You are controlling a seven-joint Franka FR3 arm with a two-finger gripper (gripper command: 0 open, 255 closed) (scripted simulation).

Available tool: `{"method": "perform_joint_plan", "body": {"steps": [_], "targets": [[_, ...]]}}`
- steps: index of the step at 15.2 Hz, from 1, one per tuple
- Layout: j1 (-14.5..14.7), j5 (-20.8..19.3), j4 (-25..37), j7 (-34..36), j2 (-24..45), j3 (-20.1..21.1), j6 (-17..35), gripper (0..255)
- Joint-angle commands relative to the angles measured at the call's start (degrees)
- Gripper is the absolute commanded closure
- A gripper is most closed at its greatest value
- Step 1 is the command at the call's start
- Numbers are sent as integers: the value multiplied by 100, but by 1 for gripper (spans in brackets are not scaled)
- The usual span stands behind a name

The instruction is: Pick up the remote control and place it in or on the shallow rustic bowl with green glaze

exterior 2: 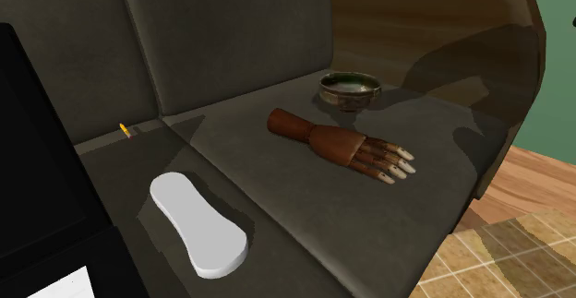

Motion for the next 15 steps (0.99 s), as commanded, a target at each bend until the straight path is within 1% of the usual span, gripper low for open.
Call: {"method": "perform_joint_plan", "body": {"steps": [1,8,15], "targets": [[0,0,0,0,0,0,0,0],[-407,8,97,625,1172,-242,1114,0],[-755,88,471,1163,2428,-539,2043,0]]}}
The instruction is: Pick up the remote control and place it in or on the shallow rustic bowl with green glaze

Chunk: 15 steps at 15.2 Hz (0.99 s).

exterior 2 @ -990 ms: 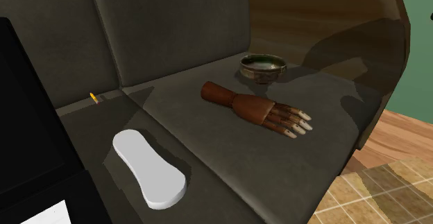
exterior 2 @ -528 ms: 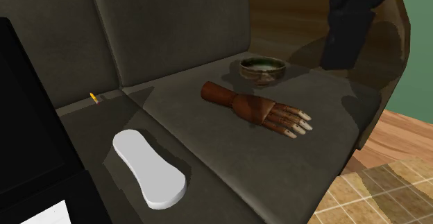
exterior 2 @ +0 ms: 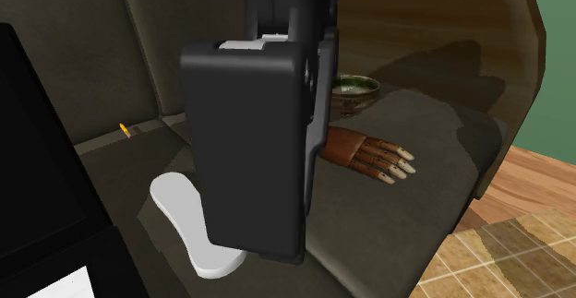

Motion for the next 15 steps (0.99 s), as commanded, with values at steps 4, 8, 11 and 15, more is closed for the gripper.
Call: {"method": "perform_joint_plan", "body": {"steps": [4,8,11,15], "targets": [[-230,124,374,329,896,-239,565,0],[-403,294,752,540,1622,-433,934,0],[-537,465,1072,670,2163,-574,1165,0],[-737,746,1542,815,2879,-743,1412,0]]}}
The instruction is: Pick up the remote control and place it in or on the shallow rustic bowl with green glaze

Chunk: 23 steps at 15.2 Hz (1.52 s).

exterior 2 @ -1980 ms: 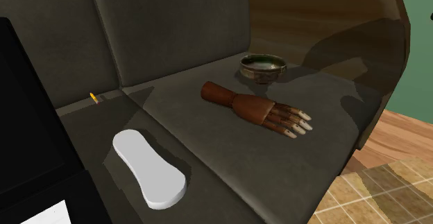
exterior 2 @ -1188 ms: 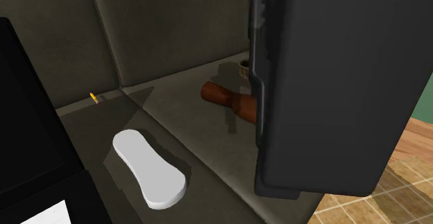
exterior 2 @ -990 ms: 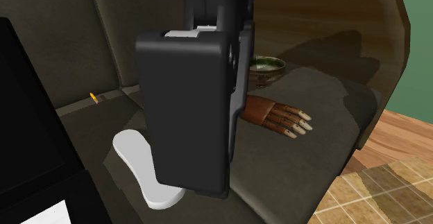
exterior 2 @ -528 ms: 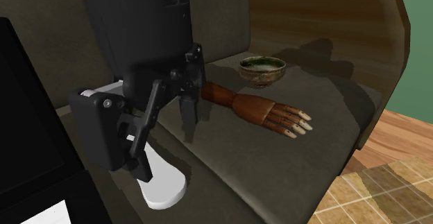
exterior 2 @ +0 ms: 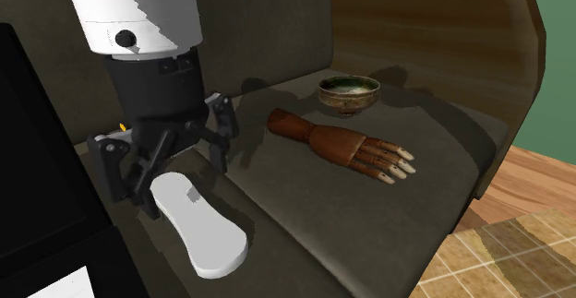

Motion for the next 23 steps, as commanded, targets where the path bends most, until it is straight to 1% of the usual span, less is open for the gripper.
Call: {"method": "perform_joint_plan", "body": {"steps": [1,3,10,18,19,23], "targets": [[-112,155,243,64,375,-82,131,0],[-192,263,414,107,613,-127,194,0],[-207,358,172,44,891,-92,705,0],[-207,358,172,44,890,-92,704,0],[-207,358,172,44,890,-92,704,255],[-207,358,171,44,889,-92,705,255]]}}
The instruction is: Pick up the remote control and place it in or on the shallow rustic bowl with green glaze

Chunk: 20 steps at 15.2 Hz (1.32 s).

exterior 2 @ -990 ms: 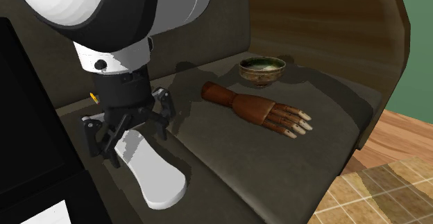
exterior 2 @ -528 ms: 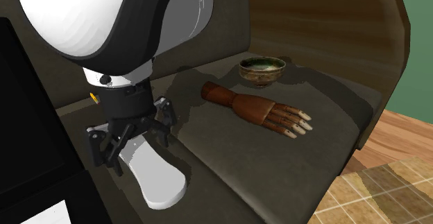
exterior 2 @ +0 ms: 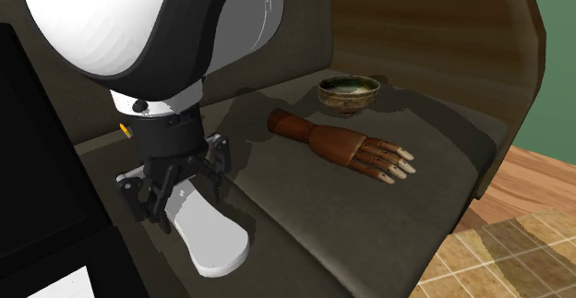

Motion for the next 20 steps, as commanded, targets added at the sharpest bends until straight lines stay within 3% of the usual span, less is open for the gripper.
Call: {"method": "perform_joint_plan", "body": {"steps": [1,5,20], "targets": [[-1,0,1,0,0,-1,1,255],[-1,0,1,0,1,-1,2,255],[33,-174,527,132,-510,-49,-1019,255]]}}
